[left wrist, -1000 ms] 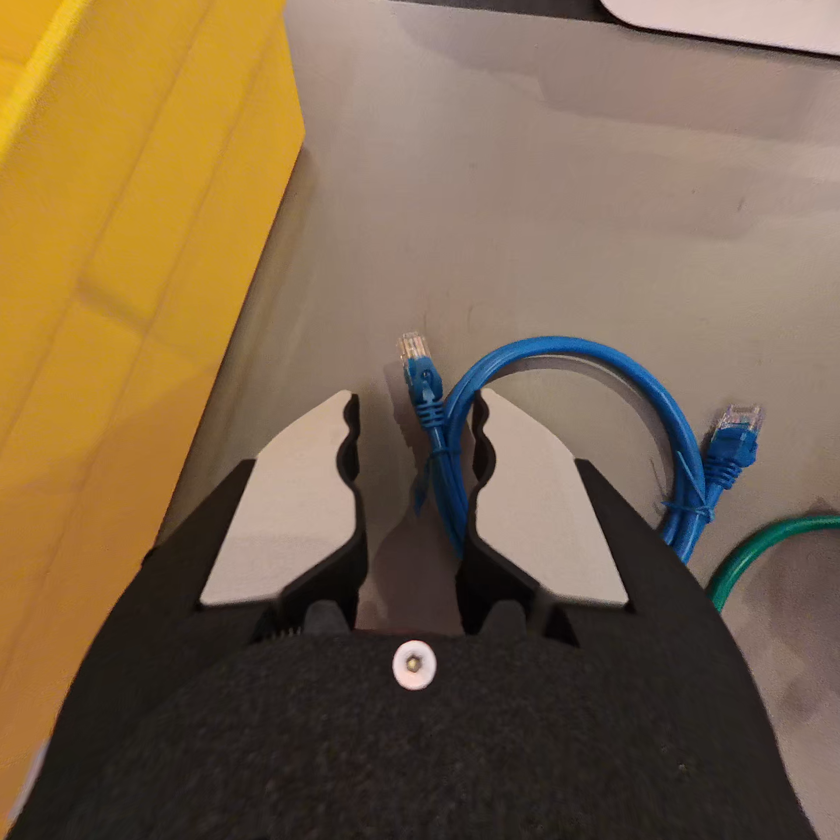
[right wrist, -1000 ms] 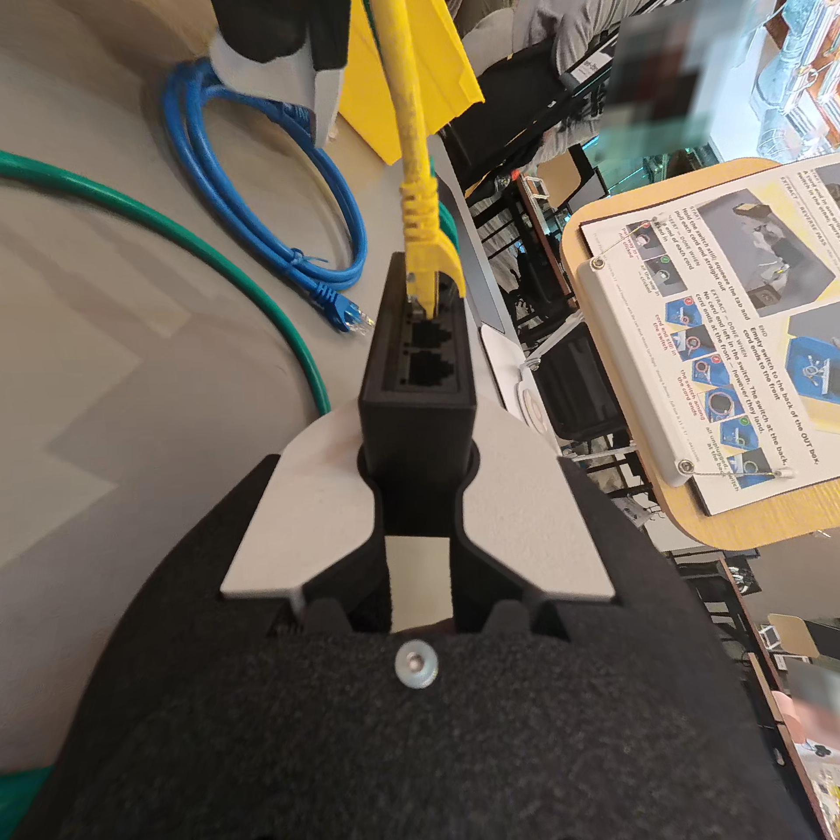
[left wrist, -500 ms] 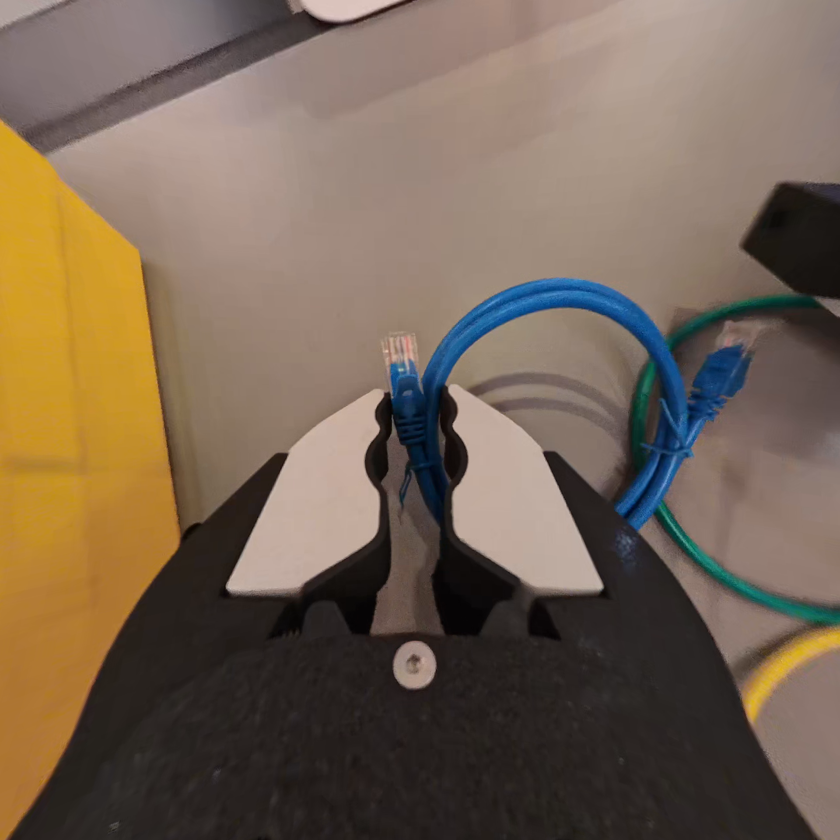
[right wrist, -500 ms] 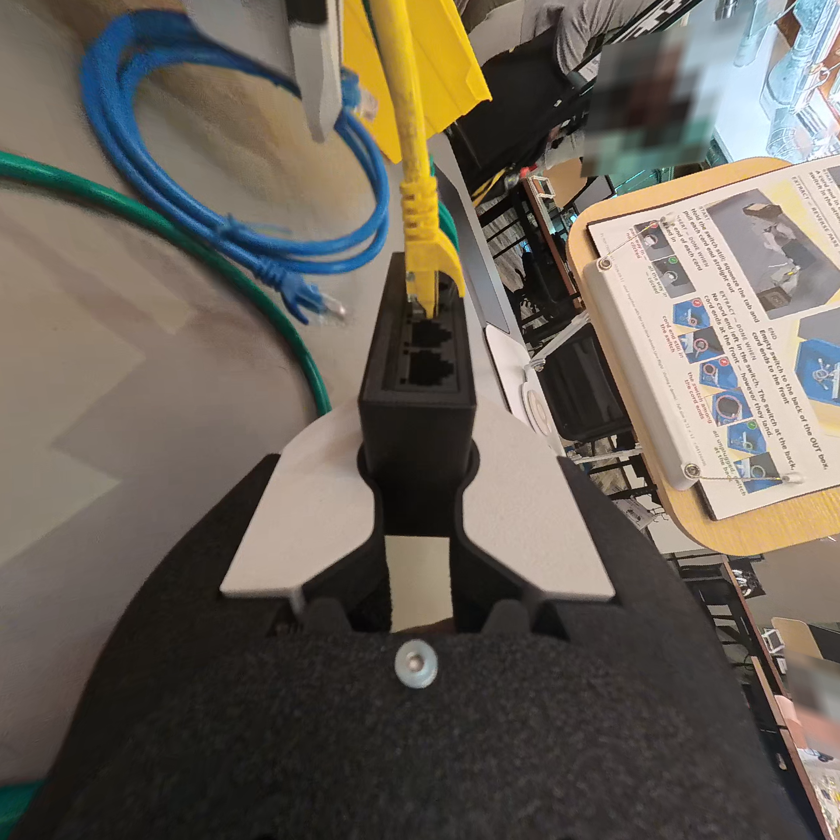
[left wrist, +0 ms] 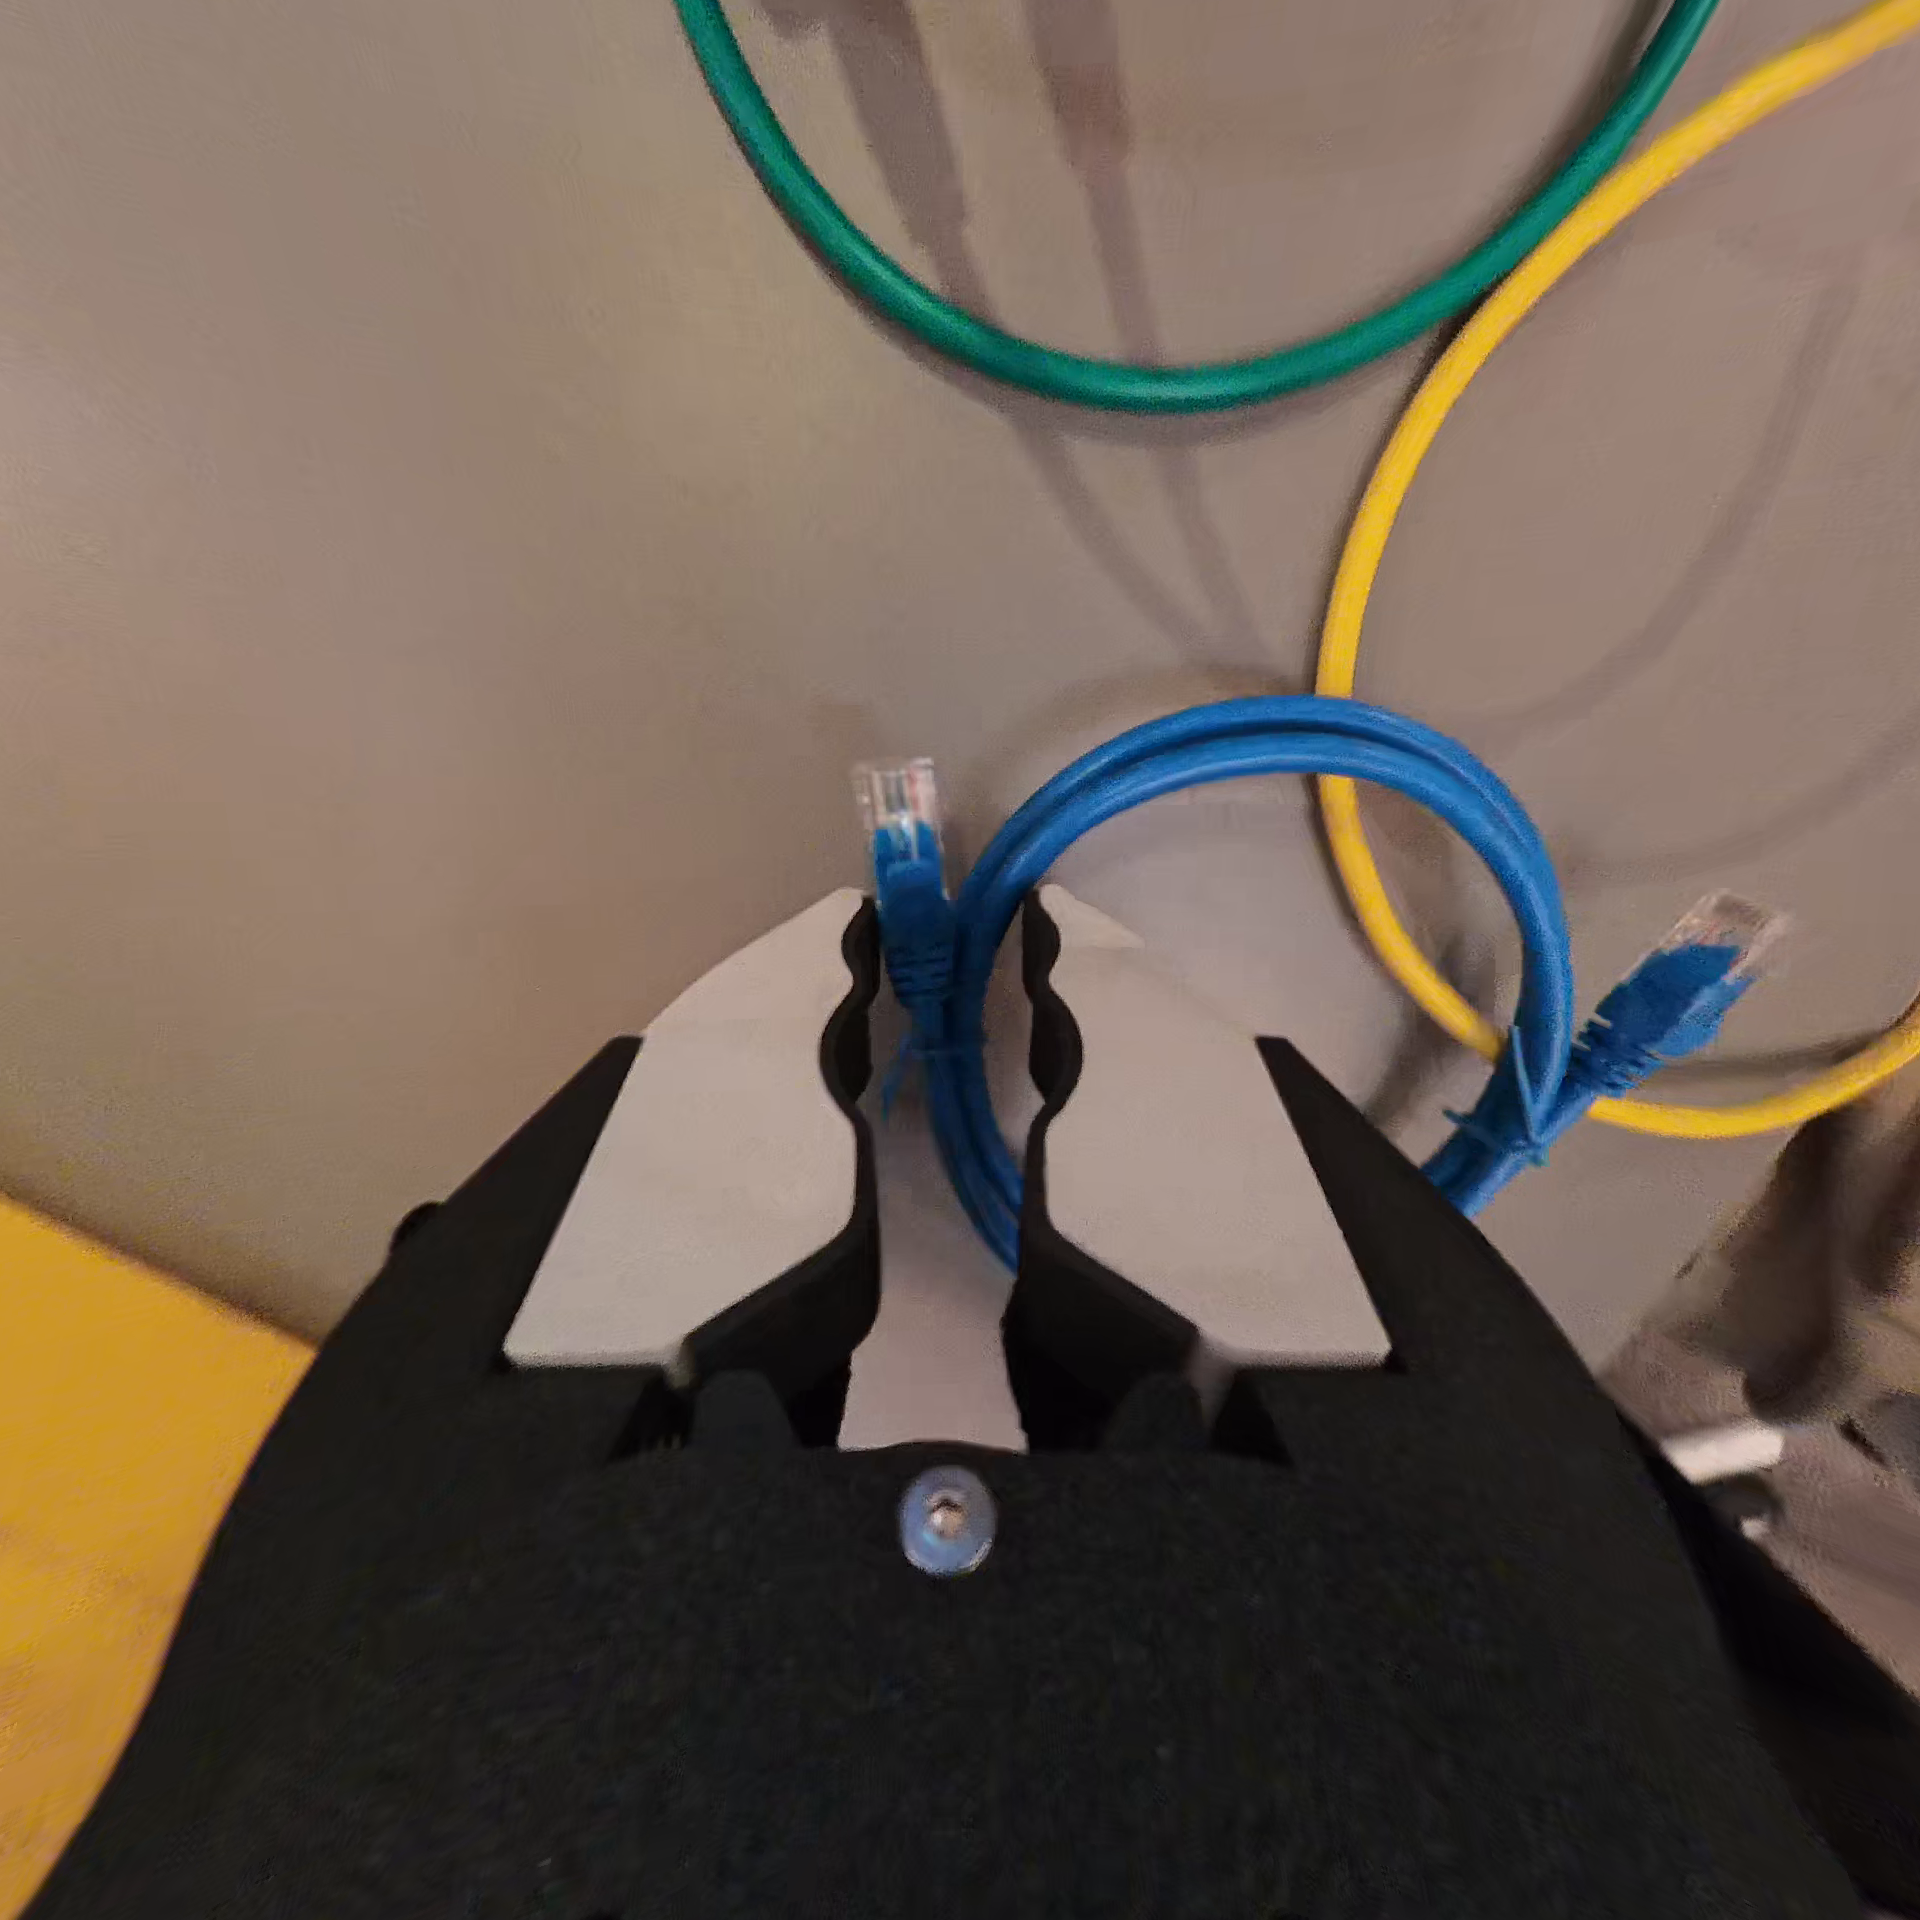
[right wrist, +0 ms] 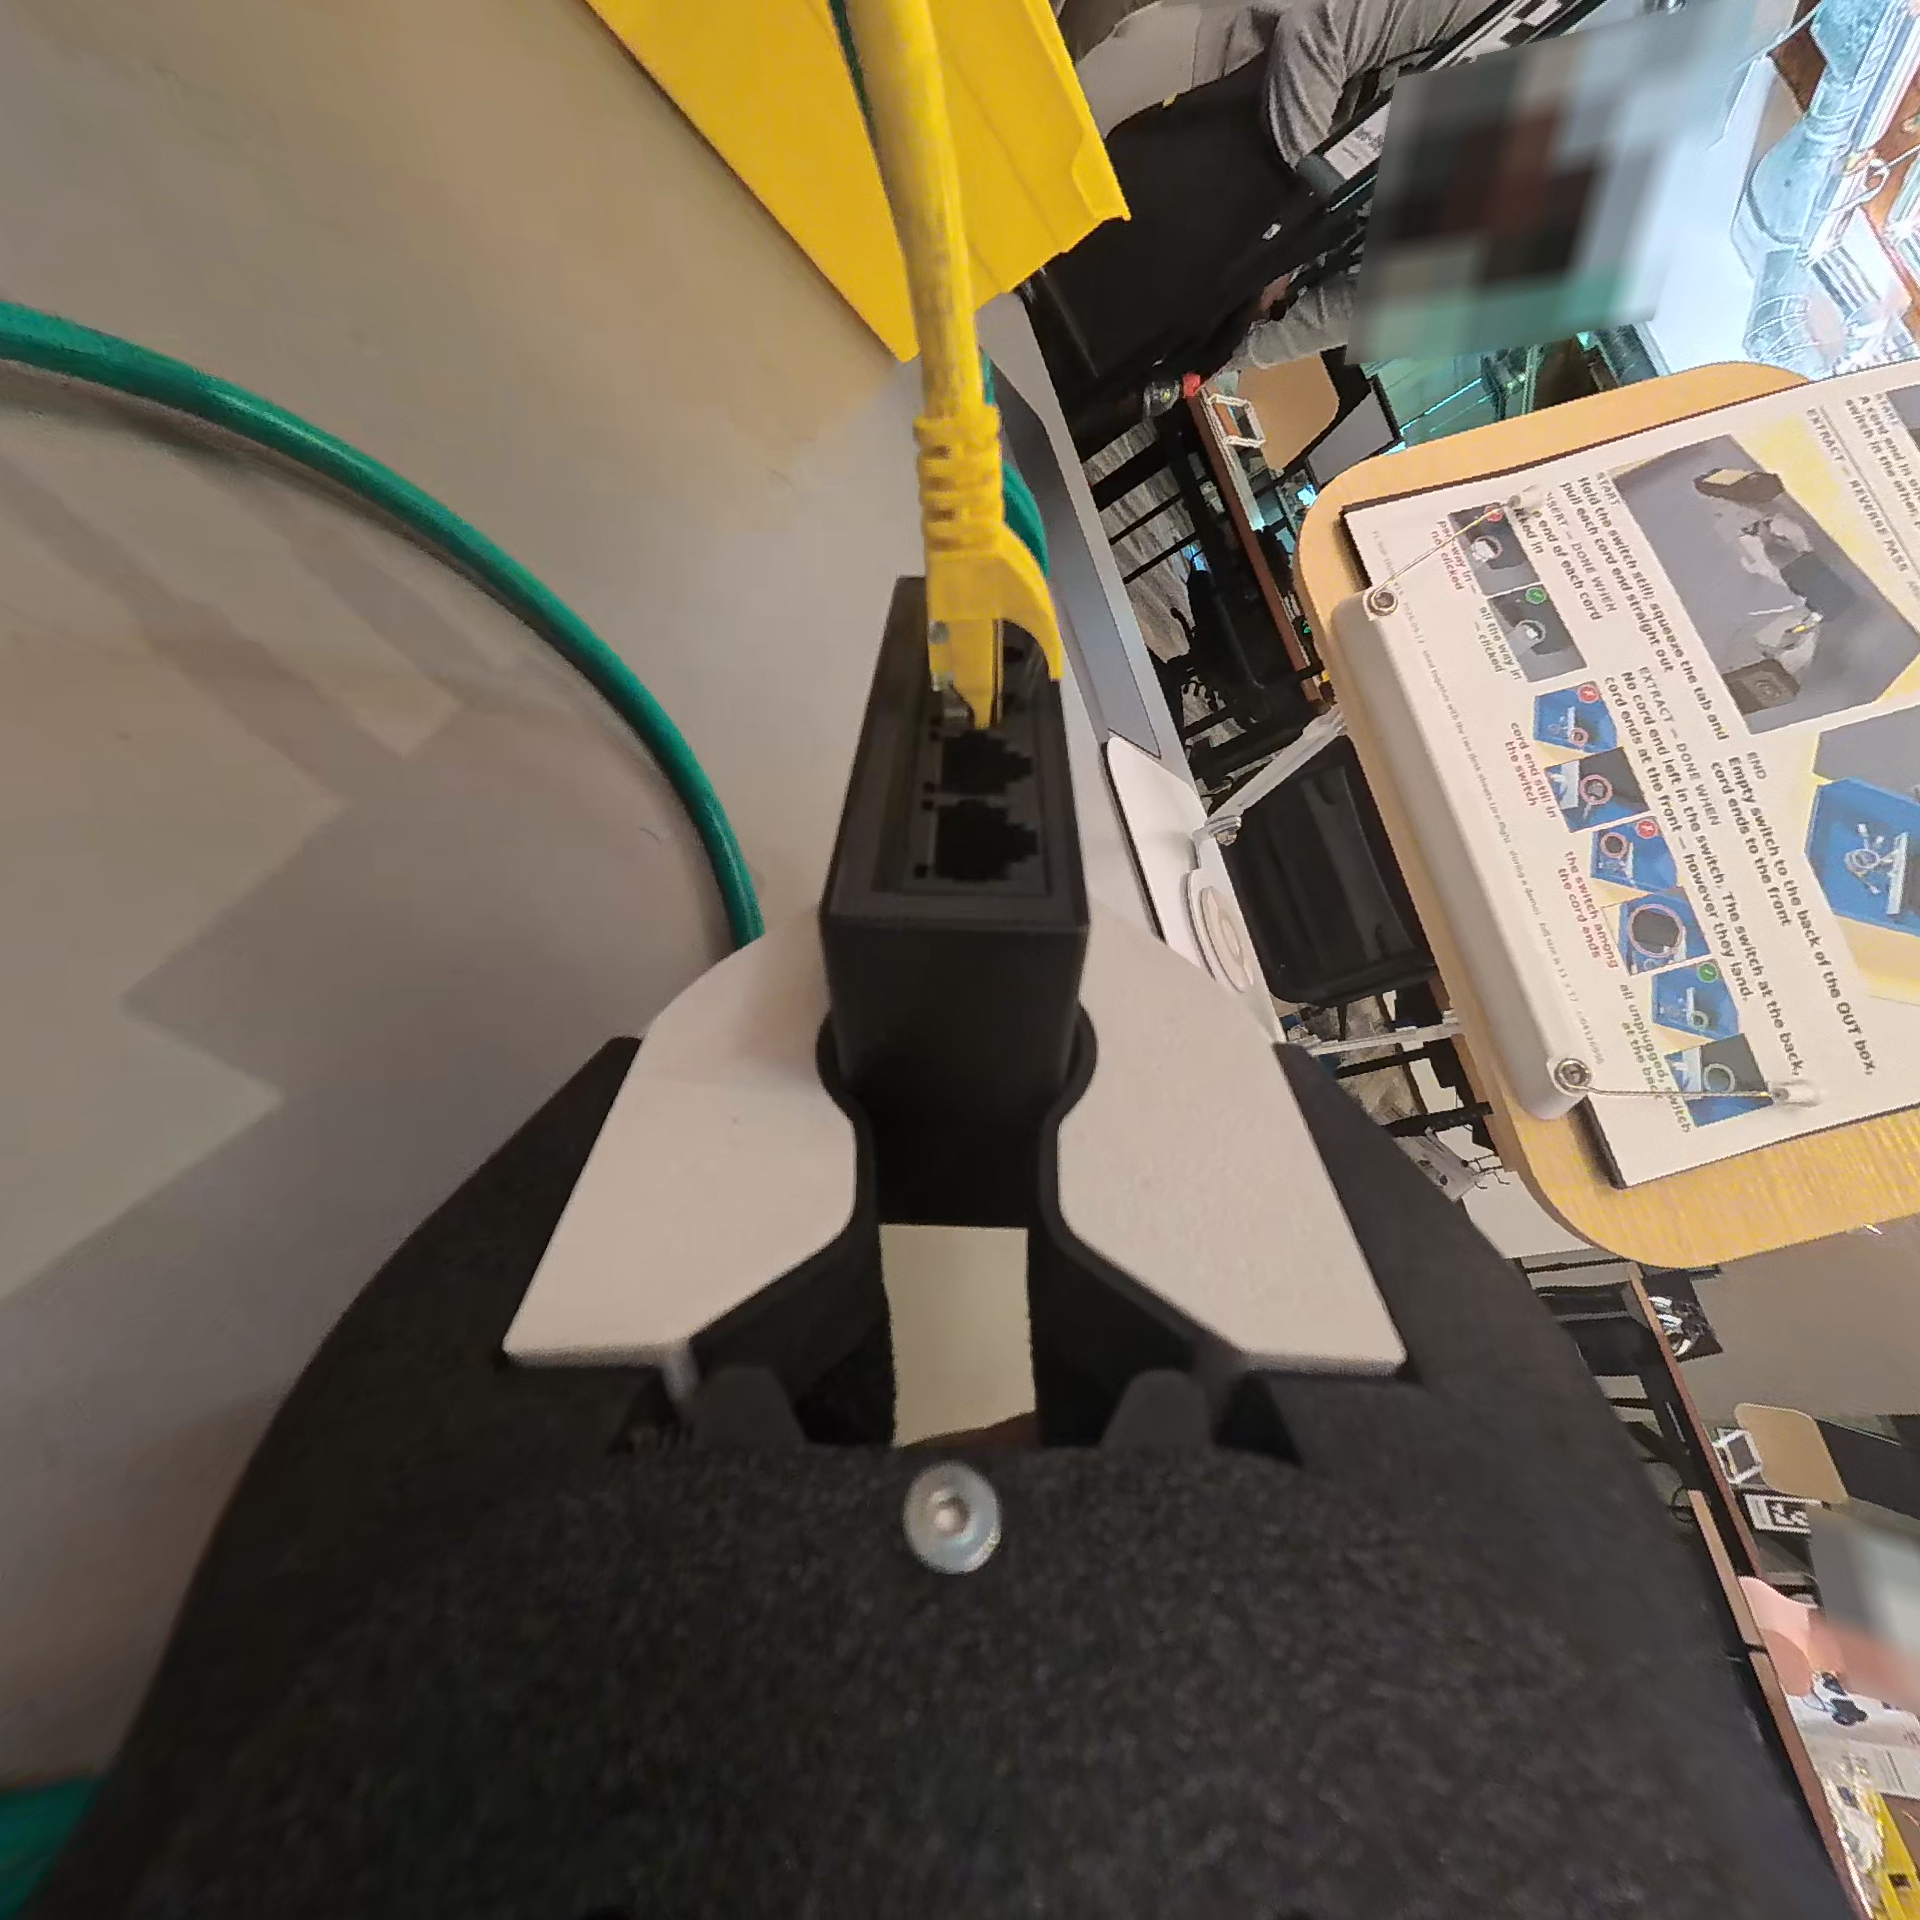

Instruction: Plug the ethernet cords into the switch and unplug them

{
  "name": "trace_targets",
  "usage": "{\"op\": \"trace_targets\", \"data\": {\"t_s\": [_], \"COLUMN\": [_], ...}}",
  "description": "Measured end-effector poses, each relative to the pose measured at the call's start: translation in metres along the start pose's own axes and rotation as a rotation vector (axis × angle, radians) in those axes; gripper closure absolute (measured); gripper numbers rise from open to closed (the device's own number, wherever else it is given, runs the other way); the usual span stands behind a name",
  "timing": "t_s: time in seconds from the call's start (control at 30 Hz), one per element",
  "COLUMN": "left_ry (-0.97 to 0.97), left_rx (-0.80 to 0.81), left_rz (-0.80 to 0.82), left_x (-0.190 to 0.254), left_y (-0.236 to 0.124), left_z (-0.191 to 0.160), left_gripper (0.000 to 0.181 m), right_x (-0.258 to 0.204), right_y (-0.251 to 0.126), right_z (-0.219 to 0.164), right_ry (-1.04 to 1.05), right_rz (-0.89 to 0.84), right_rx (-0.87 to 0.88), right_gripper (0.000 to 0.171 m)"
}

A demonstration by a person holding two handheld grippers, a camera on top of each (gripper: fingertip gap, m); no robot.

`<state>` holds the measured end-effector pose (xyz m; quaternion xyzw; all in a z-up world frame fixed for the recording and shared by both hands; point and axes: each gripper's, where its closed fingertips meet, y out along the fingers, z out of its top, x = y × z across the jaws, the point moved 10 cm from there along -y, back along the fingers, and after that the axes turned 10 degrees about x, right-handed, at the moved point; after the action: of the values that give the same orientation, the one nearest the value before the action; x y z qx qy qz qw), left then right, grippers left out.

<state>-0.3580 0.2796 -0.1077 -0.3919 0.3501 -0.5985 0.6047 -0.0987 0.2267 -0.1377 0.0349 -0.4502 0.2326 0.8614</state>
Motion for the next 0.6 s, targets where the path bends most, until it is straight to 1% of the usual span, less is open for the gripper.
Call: {"op": "trace_targets", "data": {"t_s": [0.07,0.13,0.17,0.23,0.27,0.3,0.33,0.4,0.47,0.6], "left_ry": [-0.025,-0.039,-0.056,-0.116,-0.153,-0.193,-0.23,-0.282,-0.292,-0.268], "left_rx": [0.086,0.176,0.233,0.354,0.41,0.452,0.481,0.517,0.529,0.468], "left_rz": [-0.005,-0.007,-0.015,-0.038,-0.047,-0.05,-0.051,-0.076,-0.09,-0.045], "left_x": [-0.001,-0.001,-0.002,-0.005,-0.007,-0.011,-0.014,-0.017,-0.015,-0.008], "left_y": [0.003,-0.001,-0.005,-0.013,-0.017,-0.019,-0.019,-0.018,-0.016,-0.006], "left_z": [-0.005,-0.013,-0.018,-0.03,-0.036,-0.042,-0.048,-0.053,-0.052,-0.045], "left_gripper": [0.153,0.142,0.14,0.141,0.145,0.149,0.149,0.15,0.15,0.152], "right_x": [0.0,0.0,0.0,0.0,0.0,0.0,0.0,-0.001,-0.001,-0.001], "right_y": [0.0,0.0,0.0,0.0,0.0,0.001,0.001,0.001,0.001,0.001], "right_z": [0.0,0.0,0.0,0.0,0.0,0.0,0.0,0.0,0.0,0.0], "right_ry": [-0.001,-0.002,-0.001,0.001,0.001,0.001,-0.001,-0.006,-0.01,-0.005], "right_rz": [-0.001,-0.001,0.0,0.002,0.003,0.004,0.006,0.008,0.009,0.008], "right_rx": [0.0,-0.001,-0.001,0.0,0.0,0.0,-0.001,-0.002,-0.004,-0.005], "right_gripper": [0.141,0.141,0.14,0.141,0.141,0.141,0.141,0.141,0.141,0.14]}}
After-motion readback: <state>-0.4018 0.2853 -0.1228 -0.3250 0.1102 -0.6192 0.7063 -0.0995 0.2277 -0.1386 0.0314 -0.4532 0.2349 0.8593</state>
